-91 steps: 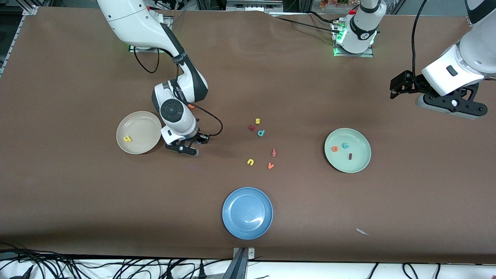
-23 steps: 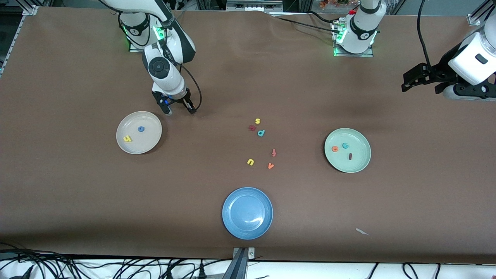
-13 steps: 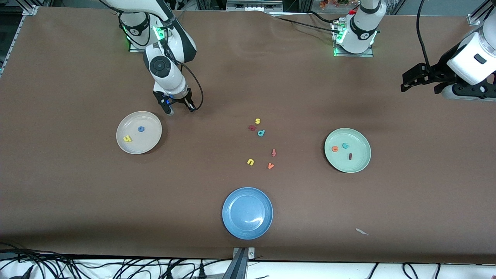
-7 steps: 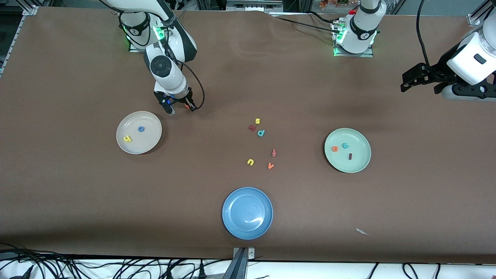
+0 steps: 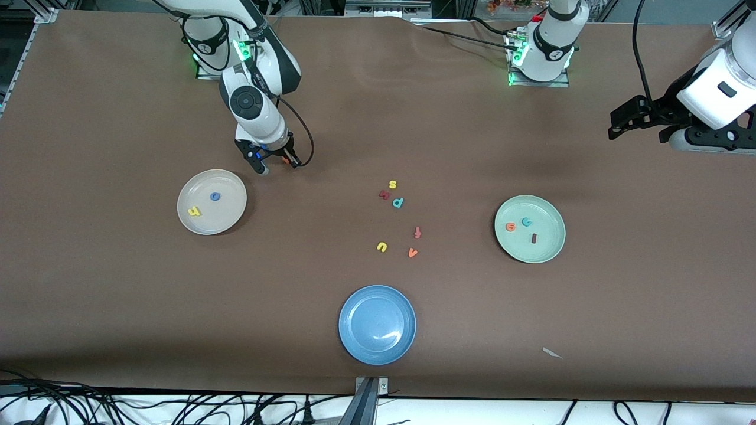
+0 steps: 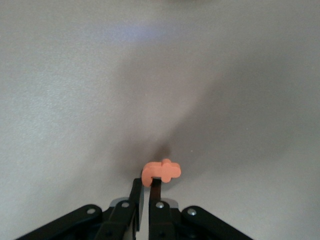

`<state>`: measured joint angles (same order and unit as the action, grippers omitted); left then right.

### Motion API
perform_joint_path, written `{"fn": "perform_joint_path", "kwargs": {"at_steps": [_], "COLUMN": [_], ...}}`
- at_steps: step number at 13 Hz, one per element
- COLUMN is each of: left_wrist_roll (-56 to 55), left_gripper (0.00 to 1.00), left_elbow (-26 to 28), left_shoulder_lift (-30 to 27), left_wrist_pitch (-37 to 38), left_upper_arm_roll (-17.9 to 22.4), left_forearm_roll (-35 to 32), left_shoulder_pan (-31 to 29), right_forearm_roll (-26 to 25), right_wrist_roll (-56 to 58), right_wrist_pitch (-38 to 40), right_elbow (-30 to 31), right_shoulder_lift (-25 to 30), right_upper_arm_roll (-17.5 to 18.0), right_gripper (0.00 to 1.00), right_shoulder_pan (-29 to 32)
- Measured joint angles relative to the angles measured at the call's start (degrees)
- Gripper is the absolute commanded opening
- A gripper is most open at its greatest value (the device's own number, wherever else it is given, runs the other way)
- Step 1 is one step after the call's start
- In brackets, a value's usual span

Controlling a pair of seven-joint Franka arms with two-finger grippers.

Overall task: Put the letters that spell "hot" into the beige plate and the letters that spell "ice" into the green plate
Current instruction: 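Carry the orange letter onto the beige plate and open the right gripper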

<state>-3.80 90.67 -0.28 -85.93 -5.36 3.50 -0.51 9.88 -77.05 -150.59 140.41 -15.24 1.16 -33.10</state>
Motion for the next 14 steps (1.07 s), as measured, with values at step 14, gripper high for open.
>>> {"fn": "perform_joint_path", "kwargs": {"at_steps": [14], "left_wrist_roll": [0.00], "left_gripper": [1.00], "left_elbow": [0.06], "left_shoulder_lift": [0.00], "left_wrist_pitch": [0.00], "left_upper_arm_roll": [0.00], "left_forearm_roll": [0.00], "left_shoulder_pan": [0.01], "right_forearm_roll": [-5.37], "right_wrist_roll": [33.70], "right_wrist_pitch": [20.32], "right_elbow": [-13.12], "right_shoulder_lift": [-2.56], "right_upper_arm_roll": [-19.78], "right_gripper": [0.00], "right_shoulder_pan": [1.04]}}
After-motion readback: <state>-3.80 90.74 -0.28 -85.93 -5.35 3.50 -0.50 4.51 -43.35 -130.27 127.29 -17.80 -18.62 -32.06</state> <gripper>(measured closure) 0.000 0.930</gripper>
